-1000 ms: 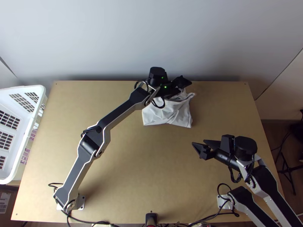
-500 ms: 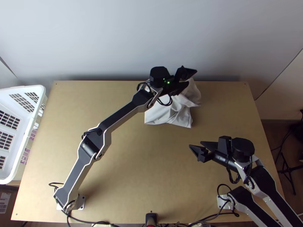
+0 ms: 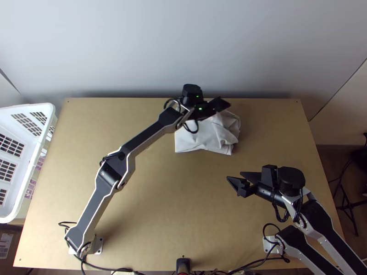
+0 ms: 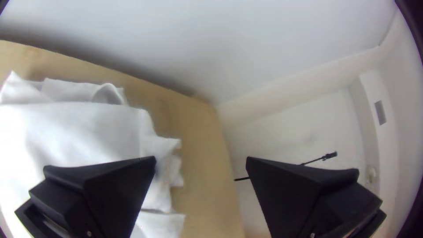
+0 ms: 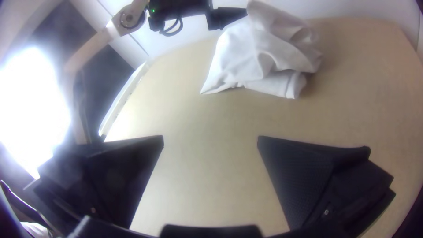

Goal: Fold the t-shirt

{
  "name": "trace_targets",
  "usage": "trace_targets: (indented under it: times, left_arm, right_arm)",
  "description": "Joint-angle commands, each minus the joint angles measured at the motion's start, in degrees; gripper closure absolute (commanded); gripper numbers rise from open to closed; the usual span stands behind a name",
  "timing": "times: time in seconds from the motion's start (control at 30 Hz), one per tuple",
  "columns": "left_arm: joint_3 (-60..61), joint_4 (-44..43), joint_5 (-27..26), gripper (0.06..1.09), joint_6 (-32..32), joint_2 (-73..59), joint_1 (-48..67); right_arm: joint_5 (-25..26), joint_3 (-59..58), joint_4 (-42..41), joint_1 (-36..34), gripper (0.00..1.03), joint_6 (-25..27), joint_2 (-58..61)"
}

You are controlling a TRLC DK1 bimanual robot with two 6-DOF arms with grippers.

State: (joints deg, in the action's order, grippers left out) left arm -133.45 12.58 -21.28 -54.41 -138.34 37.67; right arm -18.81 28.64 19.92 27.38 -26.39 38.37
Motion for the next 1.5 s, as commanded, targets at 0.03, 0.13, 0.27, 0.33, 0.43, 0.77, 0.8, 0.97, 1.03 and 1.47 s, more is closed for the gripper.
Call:
trace_targets:
  times: [0.03,0.13,0.27,0.33,0.43,0.77,0.8,0.97,1.03,1.47]
  left_arm:
    - [0.0,7.7,1.4,0.10,12.0,-3.3,-6.2]
    - [0.0,8.8,1.8,0.10,13.4,-3.6,-6.7]
    - [-0.1,9.2,2.2,0.10,15.7,-2.8,-6.9]
    - [-0.1,9.3,2.4,0.10,15.7,-2.6,-6.8]
    - [-0.1,10.2,2.3,0.10,15.7,-1.8,-6.7]
    - [-0.1,9.6,-2.5,0.10,8.2,-1.7,-3.6]
    - [-0.1,9.4,-3.0,0.10,7.6,-1.9,-3.0]
    - [-0.1,9.2,-3.1,0.10,9.4,-3.8,0.6]
    - [-0.1,8.8,-3.0,0.11,9.7,-4.0,1.4]
    - [-0.8,-6.2,2.6,0.33,1.2,-3.4,1.0]
  right_arm:
    - [0.0,0.1,-0.3,0.7,0.04,-0.2,0.9]
    - [0.0,0.1,-0.6,0.9,0.04,-0.2,1.2]
    - [0.0,0.1,-0.7,0.9,0.04,-0.2,1.3]
    - [0.0,0.0,-0.9,0.9,0.04,-0.3,1.4]
    - [0.0,0.0,-0.9,0.9,0.04,-0.3,1.4]
    - [0.0,-0.1,-1.1,0.9,0.04,-0.3,1.4]
    - [0.0,-0.1,-1.1,0.9,0.04,-0.3,1.4]
    - [0.0,-0.1,-1.1,1.2,0.04,-0.3,1.3]
    - [0.0,-0.1,-1.1,1.2,0.04,-0.3,1.2]
    - [0.1,-0.3,-1.3,3.2,0.04,-0.6,1.2]
